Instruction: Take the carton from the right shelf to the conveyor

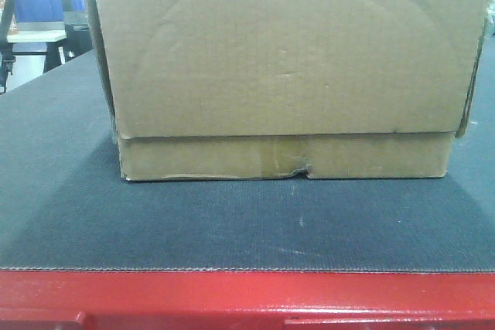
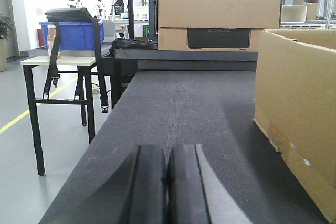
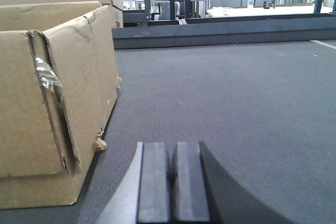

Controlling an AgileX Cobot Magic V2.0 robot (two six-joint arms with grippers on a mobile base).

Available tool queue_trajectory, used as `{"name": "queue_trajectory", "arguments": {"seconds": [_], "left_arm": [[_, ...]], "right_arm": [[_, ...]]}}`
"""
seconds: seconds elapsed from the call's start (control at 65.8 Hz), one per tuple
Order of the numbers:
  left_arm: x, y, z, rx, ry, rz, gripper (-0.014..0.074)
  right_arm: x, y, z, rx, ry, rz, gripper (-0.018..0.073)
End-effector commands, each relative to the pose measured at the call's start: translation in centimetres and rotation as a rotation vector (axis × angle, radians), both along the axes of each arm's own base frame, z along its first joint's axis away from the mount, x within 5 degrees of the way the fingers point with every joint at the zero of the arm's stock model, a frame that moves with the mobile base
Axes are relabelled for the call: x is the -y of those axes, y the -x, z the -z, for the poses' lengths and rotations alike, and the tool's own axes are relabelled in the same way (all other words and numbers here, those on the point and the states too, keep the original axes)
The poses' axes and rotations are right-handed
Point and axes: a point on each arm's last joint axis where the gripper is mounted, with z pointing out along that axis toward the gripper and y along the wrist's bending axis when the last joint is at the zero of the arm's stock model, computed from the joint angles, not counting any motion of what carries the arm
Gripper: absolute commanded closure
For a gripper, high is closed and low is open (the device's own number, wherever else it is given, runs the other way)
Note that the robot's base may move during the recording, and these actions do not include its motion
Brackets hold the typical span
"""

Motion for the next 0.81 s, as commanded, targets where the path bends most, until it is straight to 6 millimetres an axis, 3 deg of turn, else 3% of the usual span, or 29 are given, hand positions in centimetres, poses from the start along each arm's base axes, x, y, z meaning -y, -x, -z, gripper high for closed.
{"name": "queue_trajectory", "arguments": {"seconds": [0.0,0.791], "left_arm": [[0.0,0.08,-0.28,0.029,-0.003,-0.002,0.0594],[0.0,0.08,-0.28,0.029,-0.003,-0.002,0.0594]], "right_arm": [[0.02,0.04,-0.2,0.022,0.013,0.002,0.0629],[0.02,0.04,-0.2,0.022,0.013,0.002,0.0629]]}}
